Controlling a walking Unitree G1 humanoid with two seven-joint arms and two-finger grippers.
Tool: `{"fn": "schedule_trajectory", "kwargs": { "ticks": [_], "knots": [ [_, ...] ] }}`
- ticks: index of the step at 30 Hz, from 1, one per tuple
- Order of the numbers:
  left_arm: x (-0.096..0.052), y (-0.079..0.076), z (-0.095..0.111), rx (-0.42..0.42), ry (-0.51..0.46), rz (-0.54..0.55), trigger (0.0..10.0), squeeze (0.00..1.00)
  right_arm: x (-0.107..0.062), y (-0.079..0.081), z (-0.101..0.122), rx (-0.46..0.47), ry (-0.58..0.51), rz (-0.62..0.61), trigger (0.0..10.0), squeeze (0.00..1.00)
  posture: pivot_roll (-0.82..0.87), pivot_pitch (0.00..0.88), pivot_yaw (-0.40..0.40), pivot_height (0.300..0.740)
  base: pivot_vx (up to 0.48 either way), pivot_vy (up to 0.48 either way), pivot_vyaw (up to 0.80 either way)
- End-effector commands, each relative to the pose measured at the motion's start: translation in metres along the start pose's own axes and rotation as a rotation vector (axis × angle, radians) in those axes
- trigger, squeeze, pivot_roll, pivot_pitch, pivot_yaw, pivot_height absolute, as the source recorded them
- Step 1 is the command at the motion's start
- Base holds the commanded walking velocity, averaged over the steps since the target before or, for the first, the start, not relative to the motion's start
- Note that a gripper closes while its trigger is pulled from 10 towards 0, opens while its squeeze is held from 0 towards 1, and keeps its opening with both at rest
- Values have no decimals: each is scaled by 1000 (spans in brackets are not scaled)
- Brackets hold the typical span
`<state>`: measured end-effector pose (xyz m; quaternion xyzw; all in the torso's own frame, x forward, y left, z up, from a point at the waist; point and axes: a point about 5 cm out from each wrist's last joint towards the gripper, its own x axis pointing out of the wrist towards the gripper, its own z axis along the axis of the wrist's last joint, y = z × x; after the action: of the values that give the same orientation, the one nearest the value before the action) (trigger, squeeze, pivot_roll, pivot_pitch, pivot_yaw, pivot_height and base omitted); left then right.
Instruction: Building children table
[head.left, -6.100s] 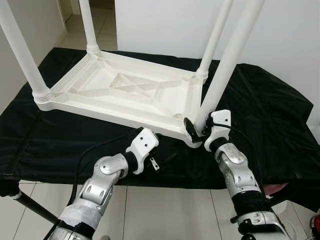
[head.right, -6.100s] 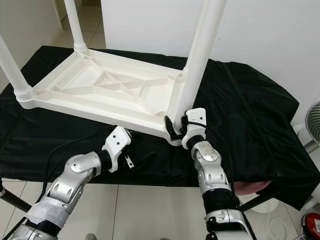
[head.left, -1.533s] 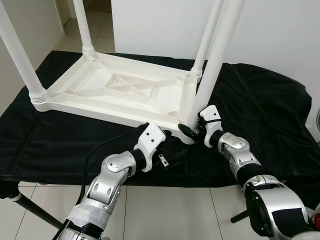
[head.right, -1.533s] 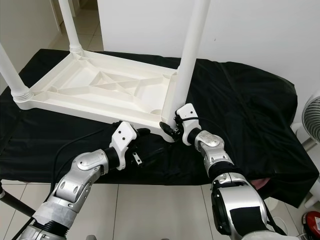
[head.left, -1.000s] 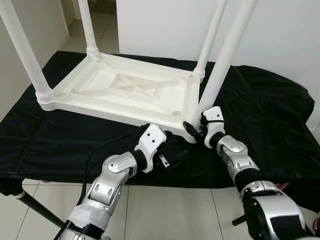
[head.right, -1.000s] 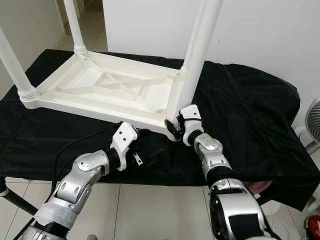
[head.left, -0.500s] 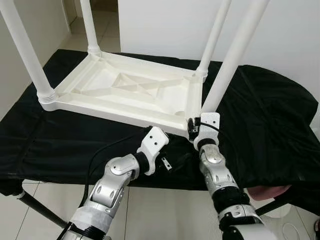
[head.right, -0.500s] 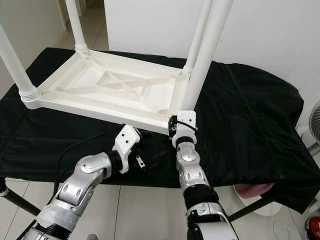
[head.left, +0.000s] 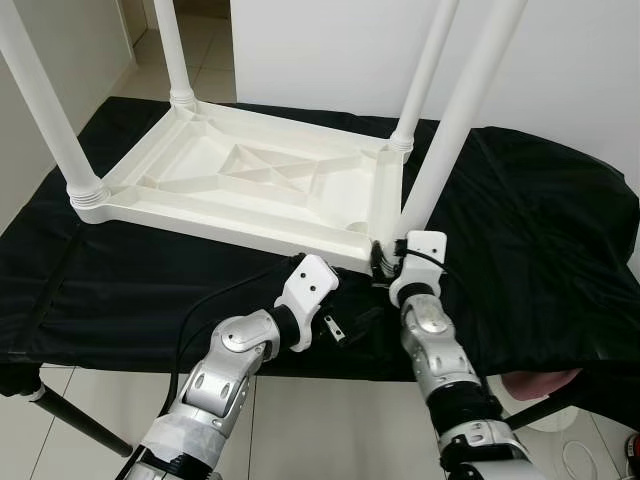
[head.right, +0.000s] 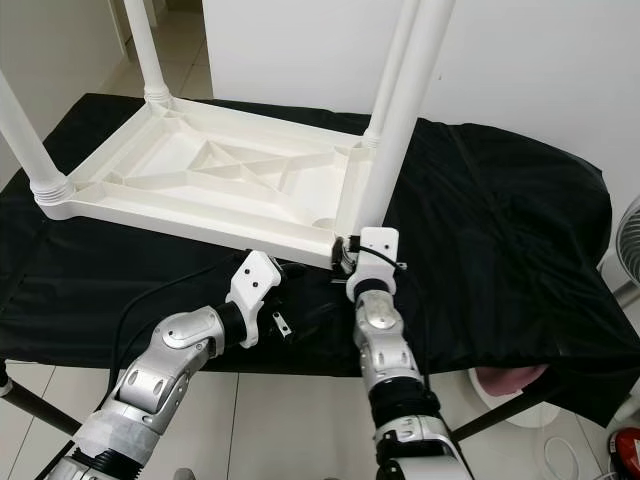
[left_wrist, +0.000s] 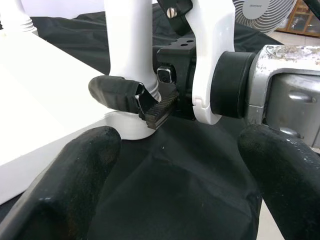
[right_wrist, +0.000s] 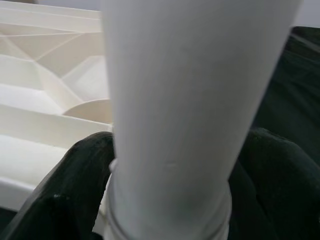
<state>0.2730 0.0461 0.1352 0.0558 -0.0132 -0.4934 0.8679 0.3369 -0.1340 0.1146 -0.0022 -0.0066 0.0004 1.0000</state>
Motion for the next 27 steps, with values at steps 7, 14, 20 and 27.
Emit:
{"fn": "schedule_trajectory", "kwargs": {
  "ticks": [7, 14, 20, 27],
  "knots": [
    [1, 1, 1, 11, 3, 55, 10000, 0, 2, -12, 1, -43, 10, 193, 10000, 0, -22, 0, -69, 740, 0, 0, 0],
    [1, 5, 2, 15, 2, 61, 10000, 0, 10, -20, 10, -179, -15, 434, 10000, 0, -25, 0, -59, 740, 0, 0, 0],
    [1, 6, 3, 19, 1, 63, 10000, 0, 17, -19, 15, -222, -11, 528, 10000, 0, -19, 0, -57, 740, 0, 0, 0],
    [0, 8, 4, 23, 1, 68, 10000, 0, 21, -14, 15, -257, 10, 604, 10000, 0, -10, 0, -57, 740, 0, 0, 0]
  ]
}}
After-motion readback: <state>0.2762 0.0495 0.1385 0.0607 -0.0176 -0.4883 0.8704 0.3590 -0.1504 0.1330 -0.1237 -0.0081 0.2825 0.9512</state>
